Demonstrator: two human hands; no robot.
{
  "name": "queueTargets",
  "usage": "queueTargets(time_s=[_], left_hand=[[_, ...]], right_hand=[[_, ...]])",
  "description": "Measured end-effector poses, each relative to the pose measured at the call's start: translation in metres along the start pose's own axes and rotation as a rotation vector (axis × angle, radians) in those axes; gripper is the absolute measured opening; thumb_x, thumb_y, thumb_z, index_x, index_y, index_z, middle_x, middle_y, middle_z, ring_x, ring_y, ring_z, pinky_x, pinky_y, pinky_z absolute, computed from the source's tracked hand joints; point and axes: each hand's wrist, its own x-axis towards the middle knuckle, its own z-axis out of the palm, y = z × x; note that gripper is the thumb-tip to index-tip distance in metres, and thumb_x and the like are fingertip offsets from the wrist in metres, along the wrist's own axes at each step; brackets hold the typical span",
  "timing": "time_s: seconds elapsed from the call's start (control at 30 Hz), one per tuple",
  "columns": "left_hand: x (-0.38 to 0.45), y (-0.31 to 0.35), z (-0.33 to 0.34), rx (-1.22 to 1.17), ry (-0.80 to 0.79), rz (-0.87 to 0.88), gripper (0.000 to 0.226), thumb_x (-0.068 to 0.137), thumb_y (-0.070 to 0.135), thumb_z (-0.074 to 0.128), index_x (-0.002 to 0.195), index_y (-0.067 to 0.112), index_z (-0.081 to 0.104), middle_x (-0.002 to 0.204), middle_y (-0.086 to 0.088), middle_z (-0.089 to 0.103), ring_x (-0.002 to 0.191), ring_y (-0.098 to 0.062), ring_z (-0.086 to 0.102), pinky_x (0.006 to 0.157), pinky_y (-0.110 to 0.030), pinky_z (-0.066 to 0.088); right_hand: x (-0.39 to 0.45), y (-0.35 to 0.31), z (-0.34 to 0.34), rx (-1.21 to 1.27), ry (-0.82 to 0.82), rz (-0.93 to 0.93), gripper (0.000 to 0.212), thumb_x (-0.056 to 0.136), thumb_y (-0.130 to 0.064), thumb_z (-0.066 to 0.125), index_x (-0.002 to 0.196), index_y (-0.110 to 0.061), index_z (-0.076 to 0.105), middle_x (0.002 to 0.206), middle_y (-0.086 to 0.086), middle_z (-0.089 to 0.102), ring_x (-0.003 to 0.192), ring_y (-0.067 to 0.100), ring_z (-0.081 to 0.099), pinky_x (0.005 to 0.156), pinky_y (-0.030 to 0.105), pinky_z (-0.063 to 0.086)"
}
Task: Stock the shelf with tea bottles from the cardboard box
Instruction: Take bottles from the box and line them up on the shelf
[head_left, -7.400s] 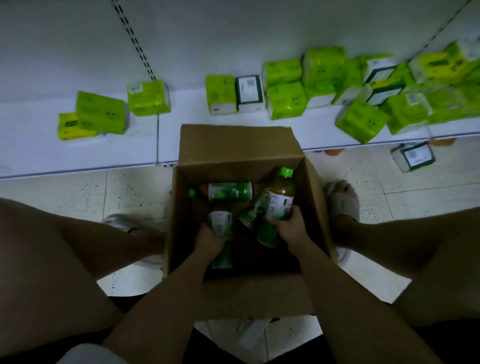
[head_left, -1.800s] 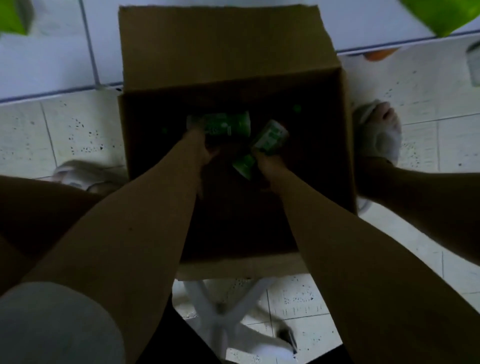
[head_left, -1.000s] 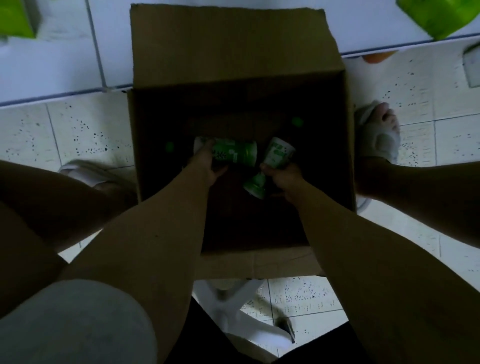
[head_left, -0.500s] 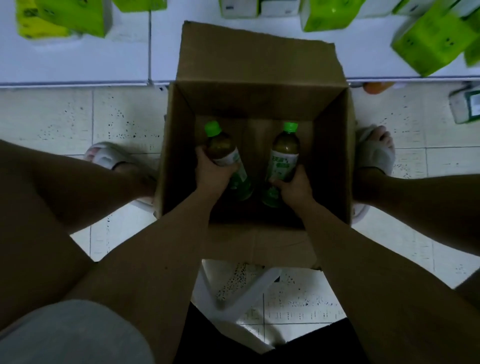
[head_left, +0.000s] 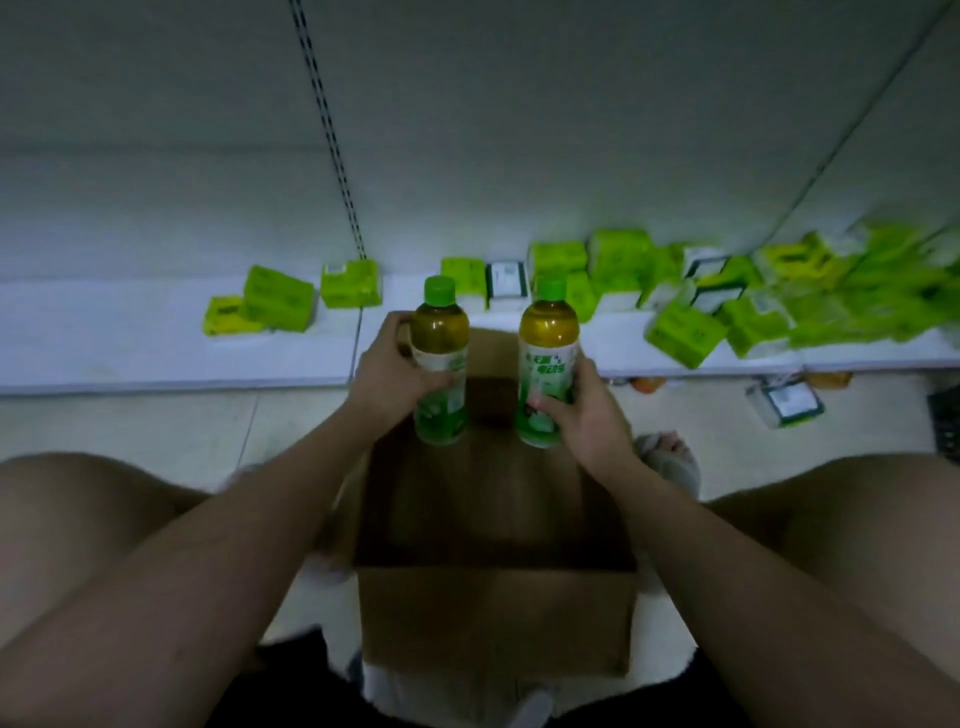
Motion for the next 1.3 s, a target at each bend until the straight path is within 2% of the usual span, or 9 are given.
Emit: queueTargets(time_s=[0.1,0.2,0.33,0.5,0.67,0.87,0.97,1.17,1.3], left_hand=[[0.004,0.053,-0.041,-0.022,0.03,0.131,0.074,0.06,0.024,0.09,0.118,0.033,0.045,0.107,-0.001,0.064,0.099,-0.019,0.064,0.081,-0.034,0.057],[0.008,0.116,-0.083,-0.02,0.058,0.256,0.083,0.05,0.034,0.091,0.119,0.039,0.046,0.105,-0.006,0.066,0.09,-0.021,0.068,0.083,-0.041,0.058],[0.008,0.21,-0.129,-0.017,0.102,0.473,0.074,0.062,0.018,0.089,0.124,0.025,0.048,0.103,-0.003,0.065,0.09,-0.017,0.065,0.086,-0.038,0.056],[0.007,0.295,-0.163,-0.031,0.15,0.624,0.074,0.068,0.025,0.085,0.131,0.024,0.047,0.119,0.006,0.061,0.106,-0.013,0.059,0.083,-0.032,0.053],[0.012,0.345,-0.166,-0.14,0.139,0.647,0.08,0.07,0.015,0.083,0.137,0.022,0.039,0.112,0.003,0.064,0.1,-0.012,0.063,0.088,-0.041,0.054],[0.035,0.376,-0.138,-0.226,0.157,0.594,0.083,0.072,0.011,0.081,0.14,0.02,0.032,0.131,-0.007,0.056,0.112,-0.02,0.056,0.097,-0.039,0.045],[0.053,0.379,-0.119,-0.253,0.168,0.557,0.079,0.073,0.014,0.081,0.136,0.022,0.033,0.134,-0.008,0.053,0.119,-0.024,0.053,0.103,-0.045,0.043],[0.091,0.389,-0.088,-0.246,0.152,0.551,0.07,0.084,0.017,0.072,0.14,0.021,0.03,0.135,-0.004,0.051,0.111,-0.012,0.047,0.101,-0.044,0.045],[0.121,0.401,-0.077,-0.189,0.155,0.533,0.075,0.085,0.02,0.07,0.146,0.021,0.027,0.145,-0.008,0.044,0.131,-0.026,0.045,0.105,-0.045,0.043]], right_hand=[[0.005,-0.048,-0.042,-0.131,0.096,-0.136,0.038,0.078,-0.039,0.071,0.101,-0.026,0.044,0.109,0.004,0.069,0.098,0.03,0.066,0.081,0.047,0.053],[0.013,-0.102,-0.086,-0.168,0.171,-0.26,0.042,0.079,-0.04,0.071,0.108,-0.021,0.048,0.108,0.004,0.069,0.096,0.031,0.066,0.078,0.049,0.053],[0.02,-0.174,-0.136,-0.116,0.244,-0.368,0.042,0.077,-0.042,0.072,0.11,-0.028,0.051,0.111,0.0,0.07,0.1,0.027,0.066,0.083,0.048,0.053],[0.028,-0.244,-0.177,0.059,0.342,-0.463,0.045,0.07,-0.045,0.074,0.108,-0.031,0.054,0.112,-0.002,0.069,0.103,0.023,0.065,0.089,0.049,0.053],[0.038,-0.284,-0.202,0.148,0.422,-0.474,0.045,0.077,-0.039,0.074,0.115,-0.022,0.055,0.115,0.002,0.068,0.104,0.024,0.064,0.091,0.049,0.053],[0.059,-0.308,-0.213,0.139,0.49,-0.444,0.045,0.082,-0.037,0.072,0.119,-0.02,0.053,0.121,0.002,0.066,0.11,0.027,0.062,0.094,0.047,0.051],[0.073,-0.312,-0.215,0.066,0.483,-0.43,0.048,0.082,-0.038,0.071,0.122,-0.02,0.052,0.122,0.002,0.065,0.109,0.027,0.062,0.092,0.046,0.051],[0.115,-0.321,-0.224,0.071,0.409,-0.425,0.05,0.082,-0.038,0.072,0.123,-0.021,0.05,0.122,0.002,0.064,0.111,0.027,0.061,0.095,0.049,0.051],[0.143,-0.326,-0.226,0.05,0.4,-0.409,0.046,0.084,-0.04,0.069,0.12,-0.022,0.048,0.115,0.0,0.064,0.108,0.026,0.062,0.093,0.048,0.052]])
